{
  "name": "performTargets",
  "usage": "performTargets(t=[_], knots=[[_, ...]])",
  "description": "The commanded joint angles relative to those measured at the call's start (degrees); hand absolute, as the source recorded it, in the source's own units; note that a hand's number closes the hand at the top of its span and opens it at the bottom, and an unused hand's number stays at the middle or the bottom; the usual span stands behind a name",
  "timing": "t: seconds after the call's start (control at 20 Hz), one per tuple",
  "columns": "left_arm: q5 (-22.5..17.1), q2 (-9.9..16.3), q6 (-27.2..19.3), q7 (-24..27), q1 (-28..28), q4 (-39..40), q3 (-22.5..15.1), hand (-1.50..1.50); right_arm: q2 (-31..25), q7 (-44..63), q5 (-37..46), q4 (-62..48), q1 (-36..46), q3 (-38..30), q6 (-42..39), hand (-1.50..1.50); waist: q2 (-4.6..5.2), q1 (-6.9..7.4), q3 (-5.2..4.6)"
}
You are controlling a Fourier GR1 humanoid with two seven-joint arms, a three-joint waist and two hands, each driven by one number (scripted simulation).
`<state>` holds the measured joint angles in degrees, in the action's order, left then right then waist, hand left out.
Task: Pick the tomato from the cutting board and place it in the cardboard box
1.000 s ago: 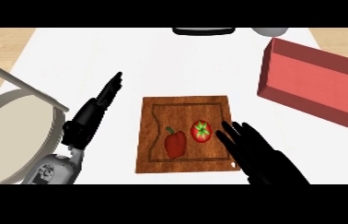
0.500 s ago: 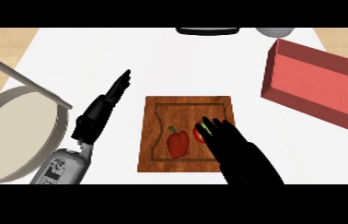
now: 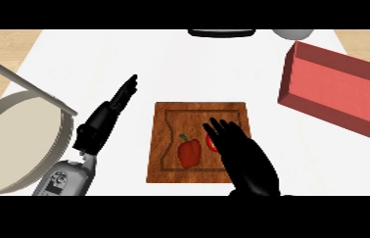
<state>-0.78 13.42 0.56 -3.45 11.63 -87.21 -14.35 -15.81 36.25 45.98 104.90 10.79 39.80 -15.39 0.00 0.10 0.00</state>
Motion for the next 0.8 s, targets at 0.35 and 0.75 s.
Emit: performTargets(t=[0.35, 0.75], knots=[[3.0, -1.8, 3.2, -1.8, -4.2, -4.7, 1.8, 0.0, 6.7, -8.7, 6.7, -10.9, 2.6, -4.8, 2.1, -1.5, -0.02, 0.1, 0.0], [5.1, -5.1, 4.6, -0.9, 2.2, 2.2, 5.6, 0.0, 10.6, -10.3, 12.2, -15.0, -1.0, -4.0, 2.0, -1.5, 0.01, -0.15, 0.0]])
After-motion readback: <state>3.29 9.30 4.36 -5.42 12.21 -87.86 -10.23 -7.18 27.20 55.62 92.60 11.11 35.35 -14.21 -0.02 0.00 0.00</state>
